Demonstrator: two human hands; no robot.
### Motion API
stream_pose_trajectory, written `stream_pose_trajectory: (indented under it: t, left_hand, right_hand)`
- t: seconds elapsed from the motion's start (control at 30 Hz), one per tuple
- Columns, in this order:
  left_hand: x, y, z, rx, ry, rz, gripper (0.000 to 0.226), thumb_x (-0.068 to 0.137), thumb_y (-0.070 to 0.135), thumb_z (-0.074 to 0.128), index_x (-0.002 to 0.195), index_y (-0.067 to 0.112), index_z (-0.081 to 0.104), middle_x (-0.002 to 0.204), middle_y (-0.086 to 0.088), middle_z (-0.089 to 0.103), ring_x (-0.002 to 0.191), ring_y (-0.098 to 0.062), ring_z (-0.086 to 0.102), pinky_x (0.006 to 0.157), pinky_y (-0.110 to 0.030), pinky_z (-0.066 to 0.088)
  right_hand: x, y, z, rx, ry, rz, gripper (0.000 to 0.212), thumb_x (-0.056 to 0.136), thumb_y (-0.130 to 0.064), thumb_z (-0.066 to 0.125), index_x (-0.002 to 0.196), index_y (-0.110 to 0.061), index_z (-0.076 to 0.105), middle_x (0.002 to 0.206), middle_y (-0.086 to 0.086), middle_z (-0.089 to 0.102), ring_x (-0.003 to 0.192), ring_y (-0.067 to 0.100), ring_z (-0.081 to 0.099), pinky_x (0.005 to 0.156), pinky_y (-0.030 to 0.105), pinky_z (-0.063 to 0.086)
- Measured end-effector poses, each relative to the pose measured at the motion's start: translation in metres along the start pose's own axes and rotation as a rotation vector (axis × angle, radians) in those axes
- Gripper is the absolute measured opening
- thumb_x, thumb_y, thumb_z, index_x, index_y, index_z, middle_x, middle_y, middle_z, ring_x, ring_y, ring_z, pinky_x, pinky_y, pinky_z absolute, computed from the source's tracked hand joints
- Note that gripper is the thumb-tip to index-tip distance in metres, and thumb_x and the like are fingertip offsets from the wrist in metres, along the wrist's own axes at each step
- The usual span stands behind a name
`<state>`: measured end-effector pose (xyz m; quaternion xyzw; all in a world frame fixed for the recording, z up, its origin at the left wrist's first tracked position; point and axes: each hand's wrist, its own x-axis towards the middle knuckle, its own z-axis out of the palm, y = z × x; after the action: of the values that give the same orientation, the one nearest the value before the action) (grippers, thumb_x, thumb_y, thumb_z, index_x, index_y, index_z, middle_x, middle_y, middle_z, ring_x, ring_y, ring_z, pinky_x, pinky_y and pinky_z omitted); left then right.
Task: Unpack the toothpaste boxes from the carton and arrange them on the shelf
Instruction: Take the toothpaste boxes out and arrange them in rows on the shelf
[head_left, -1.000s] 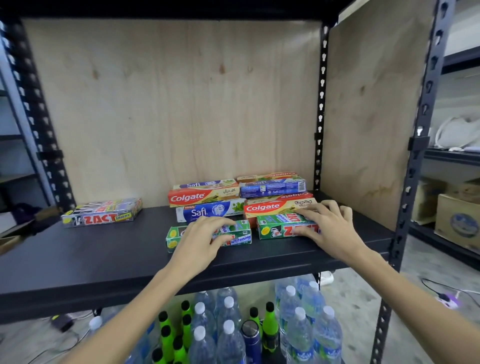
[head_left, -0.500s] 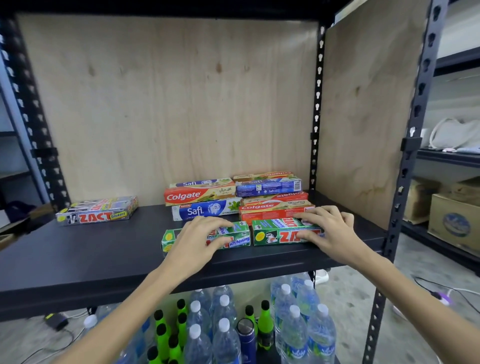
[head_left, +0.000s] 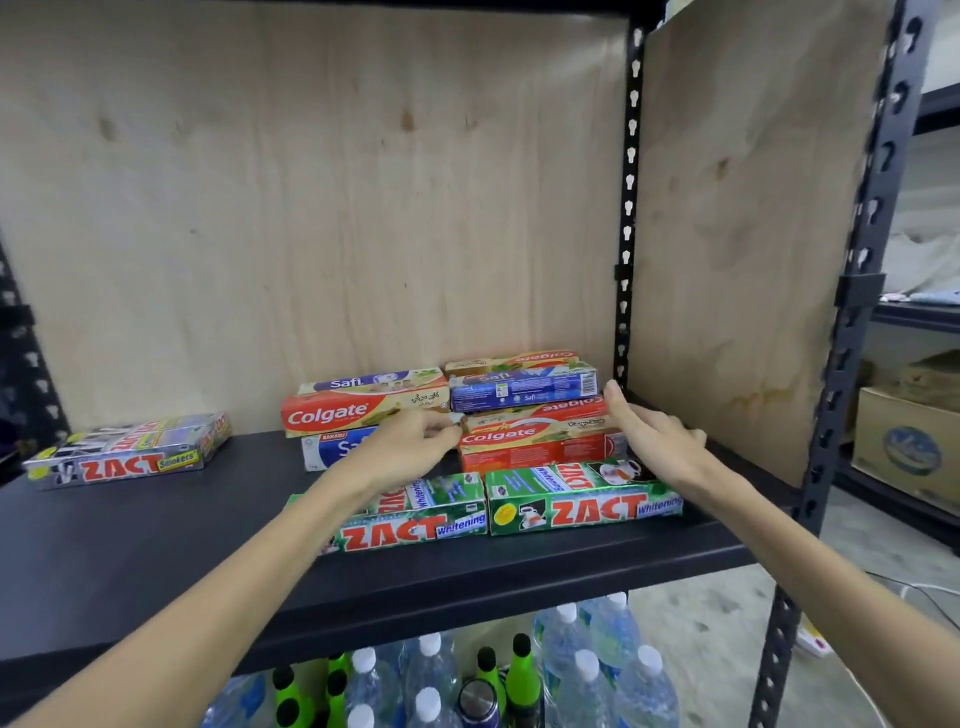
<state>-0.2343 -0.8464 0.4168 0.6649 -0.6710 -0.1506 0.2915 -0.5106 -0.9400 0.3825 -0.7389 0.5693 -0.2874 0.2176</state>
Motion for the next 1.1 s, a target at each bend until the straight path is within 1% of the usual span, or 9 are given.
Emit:
stream_pose_trajectory:
  t: [0.13, 0.2, 0.3, 0.4, 0.5, 0.6, 0.73, 0.9, 1.1]
  left_hand:
    - [0.006, 0.004, 0.011, -0.068, -0.042, -0.042, 0.031, 0.101, 0.025, 0.053, 0.129, 0.018, 0.064, 0.121, 0.011, 0.06, 0.094, 0.002, 0.058, 0.064, -0.009, 0.041]
    - [0.002, 0.002, 0.012, -0.093, -0.039, -0.046, 0.033, 0.099, 0.024, 0.055, 0.13, 0.019, 0.063, 0.123, 0.011, 0.063, 0.1, 0.0, 0.061, 0.071, -0.014, 0.048]
    - [-0.003, -0.003, 0.009, -0.099, -0.033, -0.038, 0.03, 0.097, 0.023, 0.055, 0.125, 0.022, 0.066, 0.111, 0.01, 0.071, 0.098, -0.004, 0.068, 0.09, -0.03, 0.057]
    - [-0.005, -0.007, 0.005, -0.102, -0.032, -0.011, 0.026, 0.099, 0.021, 0.056, 0.123, 0.023, 0.067, 0.109, 0.009, 0.072, 0.094, -0.002, 0.071, 0.087, -0.026, 0.058]
    - [0.003, -0.01, 0.001, -0.035, 0.04, 0.035, 0.026, 0.099, 0.023, 0.056, 0.122, 0.024, 0.067, 0.111, 0.011, 0.071, 0.099, 0.0, 0.066, 0.09, -0.025, 0.054]
    - [0.024, -0.011, -0.001, -0.002, 0.185, 0.095, 0.025, 0.099, 0.027, 0.059, 0.123, 0.027, 0.063, 0.118, 0.01, 0.067, 0.103, 0.001, 0.061, 0.09, -0.023, 0.052]
    - [0.06, -0.007, -0.001, 0.196, 0.295, 0.206, 0.043, 0.096, 0.033, 0.063, 0.137, 0.025, 0.057, 0.135, 0.004, 0.06, 0.126, -0.013, 0.051, 0.104, -0.033, 0.043]
    - [0.097, -0.008, -0.002, 0.508, 0.213, 0.175, 0.055, 0.097, 0.052, 0.053, 0.146, 0.029, 0.046, 0.142, -0.001, 0.053, 0.137, -0.018, 0.037, 0.113, -0.042, 0.026]
    - [0.111, -0.018, 0.002, 0.429, 0.229, 0.176, 0.054, 0.094, 0.052, 0.057, 0.143, 0.029, 0.048, 0.137, 0.001, 0.053, 0.136, -0.014, 0.032, 0.111, -0.038, 0.021]
  right_hand:
    - [-0.007, 0.005, -0.003, 0.026, 0.049, -0.001, 0.086, 0.086, -0.081, 0.004, 0.141, -0.035, 0.05, 0.138, -0.002, 0.061, 0.141, 0.03, 0.04, 0.119, 0.056, 0.001]
    - [-0.012, 0.009, -0.005, 0.016, 0.086, -0.022, 0.082, 0.088, -0.079, 0.006, 0.138, -0.035, 0.052, 0.134, -0.003, 0.063, 0.137, 0.028, 0.044, 0.118, 0.054, 0.004]
    - [-0.022, 0.015, -0.009, -0.039, 0.131, -0.087, 0.081, 0.086, -0.084, 0.009, 0.132, -0.036, 0.055, 0.124, -0.006, 0.066, 0.128, 0.022, 0.048, 0.114, 0.051, 0.011]
    - [-0.027, 0.017, -0.014, -0.142, 0.164, -0.134, 0.081, 0.082, -0.081, 0.012, 0.131, -0.035, 0.056, 0.116, -0.009, 0.067, 0.121, 0.017, 0.048, 0.107, 0.044, 0.016]
    - [-0.016, 0.013, -0.021, -0.192, 0.164, -0.146, 0.079, 0.08, -0.082, 0.013, 0.131, -0.038, 0.054, 0.112, -0.013, 0.066, 0.125, 0.019, 0.047, 0.109, 0.046, 0.017]
    - [0.008, 0.006, -0.023, -0.183, 0.144, -0.149, 0.07, 0.088, -0.079, 0.026, 0.139, -0.038, 0.05, 0.123, -0.011, 0.066, 0.131, 0.023, 0.042, 0.11, 0.049, 0.017]
    - [0.047, -0.004, -0.015, -0.148, 0.153, -0.174, 0.056, 0.098, -0.06, 0.044, 0.148, -0.036, 0.04, 0.142, -0.005, 0.057, 0.138, 0.025, 0.041, 0.116, 0.054, 0.016]
    - [0.086, -0.012, -0.004, -0.102, 0.102, -0.175, 0.061, 0.098, -0.053, 0.055, 0.151, -0.031, 0.034, 0.15, -0.004, 0.051, 0.141, 0.027, 0.041, 0.118, 0.057, 0.015]
    - [0.101, -0.008, 0.004, -0.045, 0.155, -0.216, 0.059, 0.096, -0.045, 0.062, 0.149, -0.033, 0.041, 0.145, -0.004, 0.055, 0.138, 0.025, 0.043, 0.118, 0.057, 0.013]
